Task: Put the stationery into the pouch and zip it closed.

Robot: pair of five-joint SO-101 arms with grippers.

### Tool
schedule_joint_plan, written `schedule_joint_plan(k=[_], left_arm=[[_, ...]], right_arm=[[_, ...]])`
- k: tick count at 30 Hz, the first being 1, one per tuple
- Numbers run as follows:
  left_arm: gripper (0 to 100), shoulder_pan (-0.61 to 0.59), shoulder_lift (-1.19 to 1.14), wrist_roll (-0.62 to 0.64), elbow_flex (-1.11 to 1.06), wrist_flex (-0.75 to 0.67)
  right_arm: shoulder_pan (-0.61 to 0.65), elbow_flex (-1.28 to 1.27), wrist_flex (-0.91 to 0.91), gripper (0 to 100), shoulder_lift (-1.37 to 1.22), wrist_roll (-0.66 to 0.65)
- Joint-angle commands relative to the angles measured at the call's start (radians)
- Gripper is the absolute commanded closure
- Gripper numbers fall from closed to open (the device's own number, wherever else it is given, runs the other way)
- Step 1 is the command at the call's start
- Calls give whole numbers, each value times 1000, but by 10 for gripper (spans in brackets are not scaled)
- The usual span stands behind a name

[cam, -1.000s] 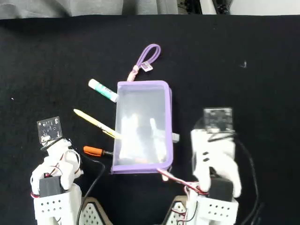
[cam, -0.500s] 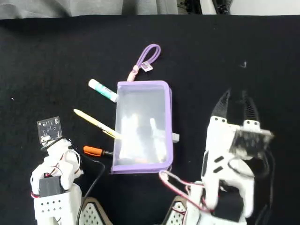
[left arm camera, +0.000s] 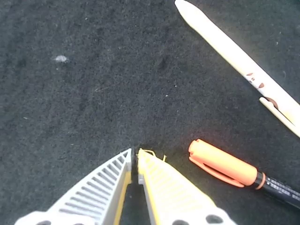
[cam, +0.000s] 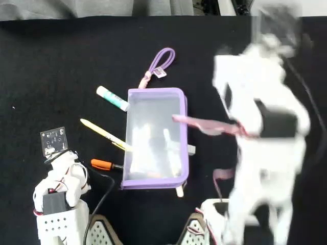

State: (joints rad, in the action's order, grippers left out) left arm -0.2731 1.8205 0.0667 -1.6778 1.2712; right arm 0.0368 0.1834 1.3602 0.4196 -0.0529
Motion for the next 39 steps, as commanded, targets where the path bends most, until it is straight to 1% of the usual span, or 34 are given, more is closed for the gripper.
schedule_joint_plan(k=[1, 3, 7, 11, 16, 19, 21, 24, 26, 32, 35, 36, 37, 39], left_arm=[[969, -8, 3, -3, -19, 5], [969, -8, 3, -3, -19, 5], [969, -8, 3, -3, -19, 5], [969, -8, 3, -3, -19, 5], [969, -8, 3, -3, -19, 5], [969, -8, 3, -3, -19, 5], [969, -8, 3, -3, -19, 5], [969, -8, 3, -3, -19, 5], [969, -8, 3, -3, -19, 5], [969, -8, 3, -3, -19, 5], [969, -7, 3, -3, -19, 5], [969, -4, 3, -3, -19, 5], [969, -2, 3, -3, -19, 5], [969, -2, 3, -3, -19, 5]], right_arm=[[160, 547, 393, 818, -354, 0], [207, 653, 407, 819, -476, -3], [190, 716, 334, 818, -631, -121], [97, 711, 245, 820, -763, -261], [-37, 716, 115, 821, -898, -499], [-95, 708, -11, 821, -981, -644], [-115, 708, -112, 821, -1052, -695], [-110, 716, -267, 821, -1168, -721], [-92, 716, -367, 821, -1234, -715], [-63, 716, -592, 821, -1379, -706], [-74, 717, -727, 821, -1420, -618], [-81, 717, -740, 821, -1425, -578], [-91, 717, -726, 821, -1422, -539], [-98, 720, -643, 821, -1392, -470]])
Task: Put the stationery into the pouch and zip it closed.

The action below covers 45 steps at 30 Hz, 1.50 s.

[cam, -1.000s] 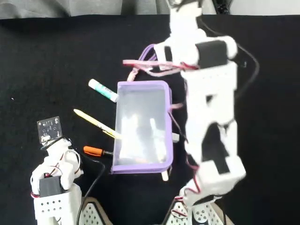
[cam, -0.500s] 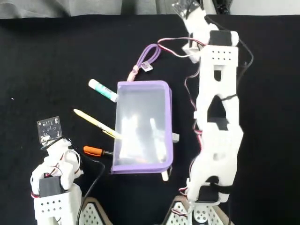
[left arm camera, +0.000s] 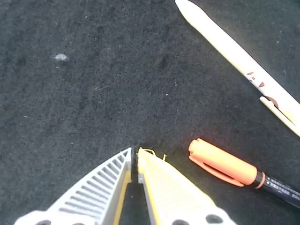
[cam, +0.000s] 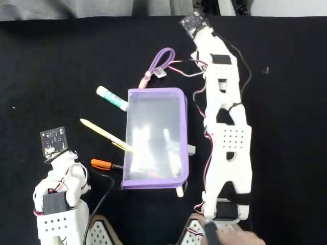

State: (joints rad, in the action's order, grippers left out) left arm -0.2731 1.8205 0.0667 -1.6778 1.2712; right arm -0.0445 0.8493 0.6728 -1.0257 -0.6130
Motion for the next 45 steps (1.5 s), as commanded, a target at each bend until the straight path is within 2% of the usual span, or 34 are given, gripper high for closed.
schedule_joint_plan(k=[1, 12, 18, 23, 30, 39, 43, 45], left_arm=[[969, -5, 3, -3, -19, 5], [969, -7, 3, -2, -19, 5], [969, -7, 3, -2, -19, 5], [969, -7, 3, -2, -19, 5], [969, -7, 3, -2, -19, 5], [969, -7, 3, -2, -19, 5], [969, -7, 3, -2, -19, 5], [969, -7, 3, -2, -19, 5]], right_arm=[[-20, 56, 100, 821, 70, 115], [51, 56, 838, 821, 274, 143], [107, 47, 1073, 821, 262, 150], [141, 48, 1080, 822, 183, 203], [264, 47, 1083, 822, 159, 244], [494, 47, 1085, 822, 165, 350], [620, 47, 1085, 822, 159, 358], [644, 65, 1074, 822, 166, 353]])
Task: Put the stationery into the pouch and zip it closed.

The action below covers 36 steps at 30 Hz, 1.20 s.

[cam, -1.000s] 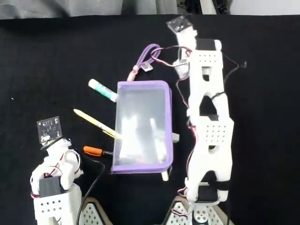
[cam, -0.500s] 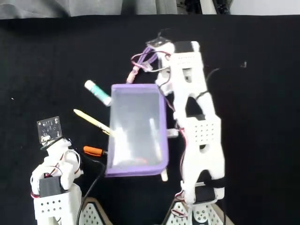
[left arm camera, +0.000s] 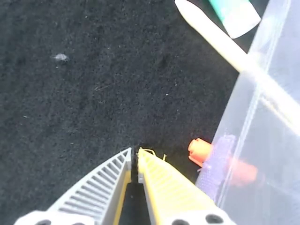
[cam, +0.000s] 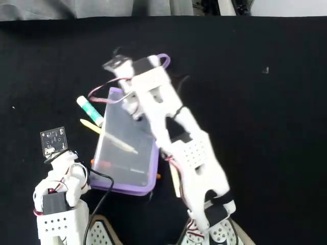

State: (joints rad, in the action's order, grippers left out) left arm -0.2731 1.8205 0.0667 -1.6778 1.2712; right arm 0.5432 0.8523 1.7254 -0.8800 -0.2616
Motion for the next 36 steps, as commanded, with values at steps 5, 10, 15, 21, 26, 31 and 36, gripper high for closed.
schedule_joint_plan(k=[5, 10, 15, 21, 26, 31, 36], left_arm=[[969, -7, 3, -2, -19, 5], [969, -7, 3, -2, -19, 5], [969, -7, 3, -2, -19, 5], [969, -7, 3, -2, -19, 5], [969, -5, 3, -2, -19, 5], [969, -7, 3, -2, -19, 5], [969, -7, 3, -2, -19, 5]], right_arm=[[-8, 214, -135, 822, 22, 9], [-43, 286, -318, 822, -33, 20], [-92, 329, -384, 822, -107, 144], [-166, 392, -239, 822, -153, 150], [-183, 440, -25, 822, -160, 110], [-180, 407, 20, 822, -211, -89], [-184, 464, 20, 822, -302, -207]])
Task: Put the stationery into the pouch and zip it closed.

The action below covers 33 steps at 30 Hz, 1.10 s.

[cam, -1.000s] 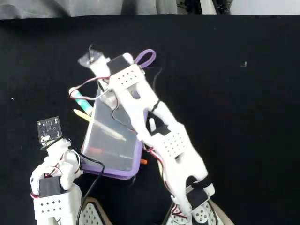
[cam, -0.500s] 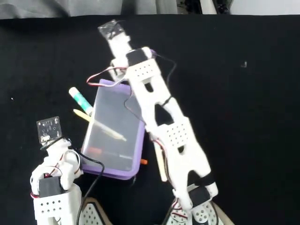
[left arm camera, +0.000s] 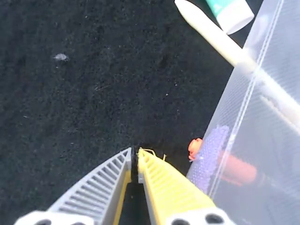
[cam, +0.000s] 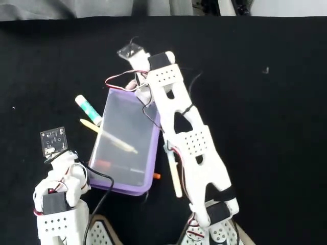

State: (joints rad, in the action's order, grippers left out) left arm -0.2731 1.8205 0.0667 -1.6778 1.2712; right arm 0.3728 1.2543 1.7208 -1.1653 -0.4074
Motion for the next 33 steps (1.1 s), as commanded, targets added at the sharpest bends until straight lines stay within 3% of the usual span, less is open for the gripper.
schedule_joint_plan(k=[1, 10, 13, 17, 29, 33], left_arm=[[969, -7, 3, -2, -19, 5], [969, -7, 3, -2, -19, 5], [969, -7, 3, -2, -19, 5], [969, -5, 3, -2, -19, 5], [969, -2, 3, 2, -19, 5], [969, -4, 3, 2, -19, 5]], right_arm=[[-14, 85, 26, 822, -30, -72], [-17, 131, 46, 822, -65, -75], [-28, 59, 48, 822, -59, -140], [-23, -202, 48, 822, 35, -245], [129, -1017, 31, 823, 587, -373], [140, -1122, -60, 930, 647, -365]])
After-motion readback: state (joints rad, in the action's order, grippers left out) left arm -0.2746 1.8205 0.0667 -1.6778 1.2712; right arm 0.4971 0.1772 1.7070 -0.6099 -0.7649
